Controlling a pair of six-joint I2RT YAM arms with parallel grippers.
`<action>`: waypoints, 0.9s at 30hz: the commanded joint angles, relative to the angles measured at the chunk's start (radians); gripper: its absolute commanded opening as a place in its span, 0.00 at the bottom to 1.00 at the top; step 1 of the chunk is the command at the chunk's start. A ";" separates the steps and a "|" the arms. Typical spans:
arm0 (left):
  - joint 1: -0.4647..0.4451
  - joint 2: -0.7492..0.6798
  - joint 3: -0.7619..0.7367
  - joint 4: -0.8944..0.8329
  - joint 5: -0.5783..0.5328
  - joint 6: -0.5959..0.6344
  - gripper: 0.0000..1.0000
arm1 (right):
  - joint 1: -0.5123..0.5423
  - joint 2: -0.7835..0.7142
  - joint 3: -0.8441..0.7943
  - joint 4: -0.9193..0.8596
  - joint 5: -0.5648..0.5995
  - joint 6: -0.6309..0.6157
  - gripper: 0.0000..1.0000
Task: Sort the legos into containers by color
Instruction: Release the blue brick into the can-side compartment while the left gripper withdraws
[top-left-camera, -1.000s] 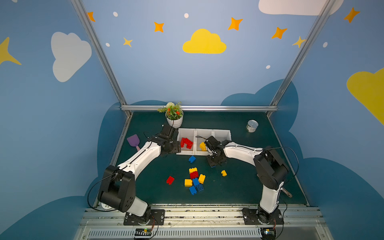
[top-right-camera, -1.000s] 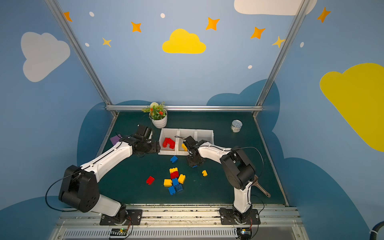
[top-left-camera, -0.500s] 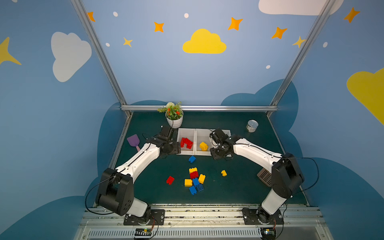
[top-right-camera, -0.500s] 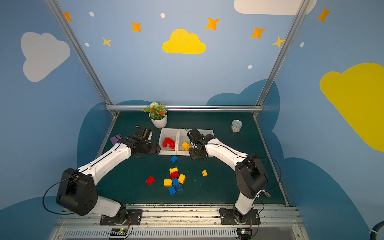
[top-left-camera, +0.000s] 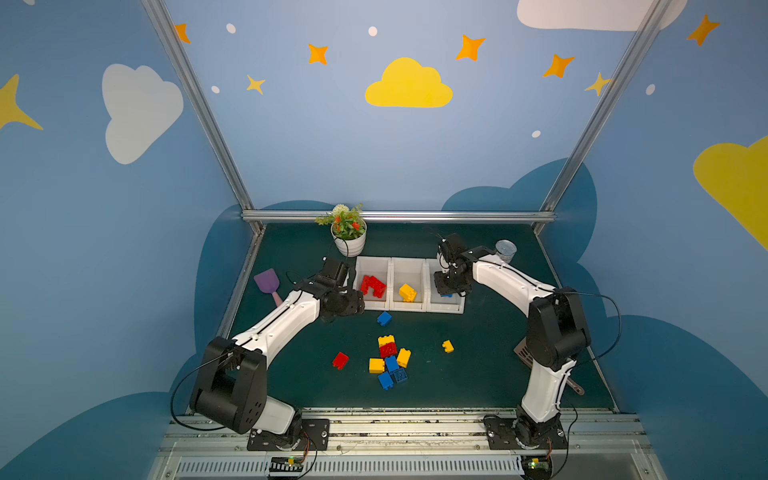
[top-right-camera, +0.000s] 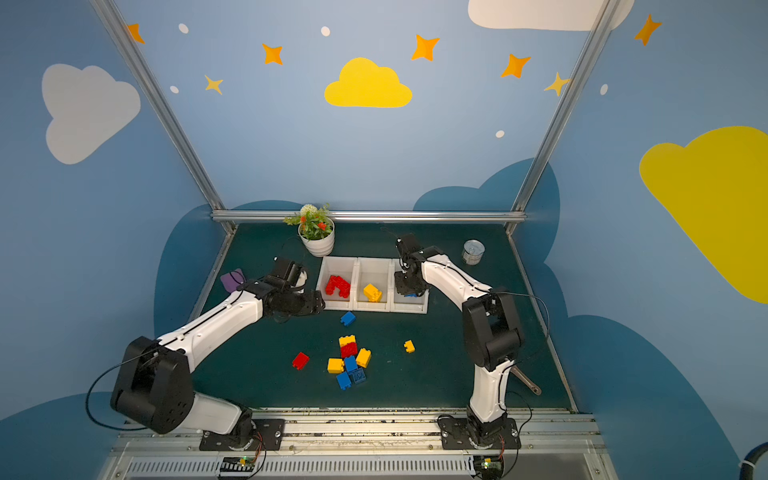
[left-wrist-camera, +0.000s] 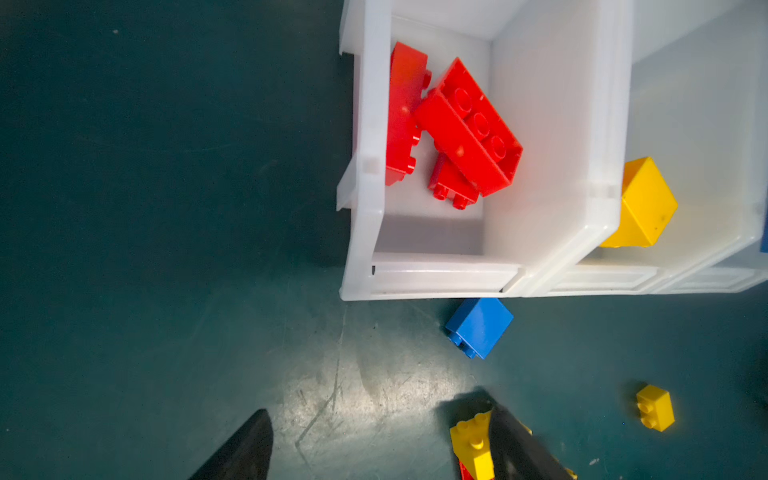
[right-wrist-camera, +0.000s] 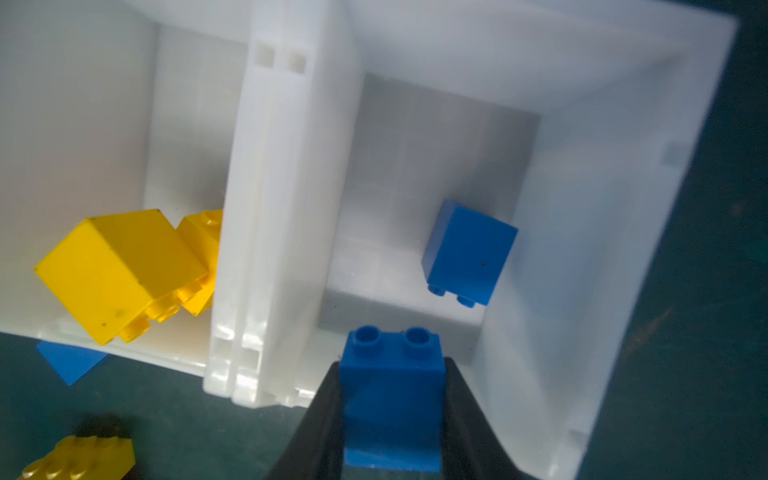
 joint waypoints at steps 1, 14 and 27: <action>-0.010 -0.025 -0.014 0.008 0.019 -0.009 0.82 | -0.002 0.004 0.042 -0.034 -0.021 0.008 0.41; -0.036 -0.009 0.000 0.003 0.021 0.008 0.82 | -0.007 -0.038 0.031 -0.036 -0.042 0.025 0.61; -0.092 0.023 -0.005 0.054 0.022 0.069 0.82 | -0.010 -0.096 -0.019 -0.035 -0.058 0.052 0.61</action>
